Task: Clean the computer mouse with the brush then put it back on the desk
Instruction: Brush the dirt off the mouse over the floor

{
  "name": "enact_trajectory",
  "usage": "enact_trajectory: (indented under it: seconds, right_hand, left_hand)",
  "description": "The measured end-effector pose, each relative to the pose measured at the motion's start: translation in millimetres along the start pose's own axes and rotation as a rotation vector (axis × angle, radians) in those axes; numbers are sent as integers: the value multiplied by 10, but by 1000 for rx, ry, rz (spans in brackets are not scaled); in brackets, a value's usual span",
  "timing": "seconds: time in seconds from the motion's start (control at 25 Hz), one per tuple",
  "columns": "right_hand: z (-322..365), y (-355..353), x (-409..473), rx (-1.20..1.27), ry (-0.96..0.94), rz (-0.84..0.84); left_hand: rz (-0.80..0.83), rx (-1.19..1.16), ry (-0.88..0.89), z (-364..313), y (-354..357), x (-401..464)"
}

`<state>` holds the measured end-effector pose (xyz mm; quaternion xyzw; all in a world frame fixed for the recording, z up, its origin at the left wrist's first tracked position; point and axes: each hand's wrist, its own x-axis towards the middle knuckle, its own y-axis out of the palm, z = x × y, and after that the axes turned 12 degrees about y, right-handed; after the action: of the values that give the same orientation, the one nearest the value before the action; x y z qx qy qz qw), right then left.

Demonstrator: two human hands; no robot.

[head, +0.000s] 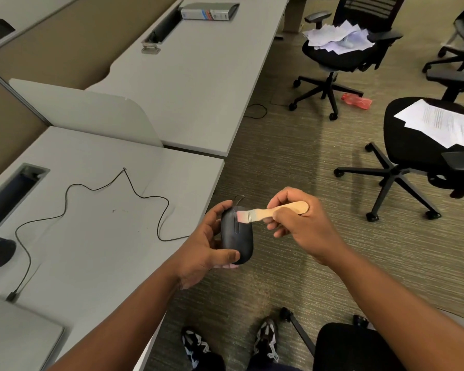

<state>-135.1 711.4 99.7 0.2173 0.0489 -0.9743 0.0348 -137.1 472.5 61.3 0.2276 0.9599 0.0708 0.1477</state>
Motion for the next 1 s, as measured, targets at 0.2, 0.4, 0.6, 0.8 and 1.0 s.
enact_trajectory:
  seconds: [0.2, 0.4, 0.6, 0.8, 1.0]
  right_hand:
    - [54, -25, 9, 33, -21, -46]
    - [39, 29, -16, -38, -5, 5]
    - [50, 21, -49, -15, -46, -20]
    - [59, 41, -83, -71, -42, 25]
    - [81, 52, -62, 1, -113, -11]
  left_hand:
    - [-7, 26, 10, 20, 2, -28]
    - [-40, 77, 27, -15, 16, -14]
    - [-49, 85, 47, 10, 47, -15]
    - [-66, 98, 92, -1, 57, -23]
    - [-68, 135, 91, 33, 14, -19]
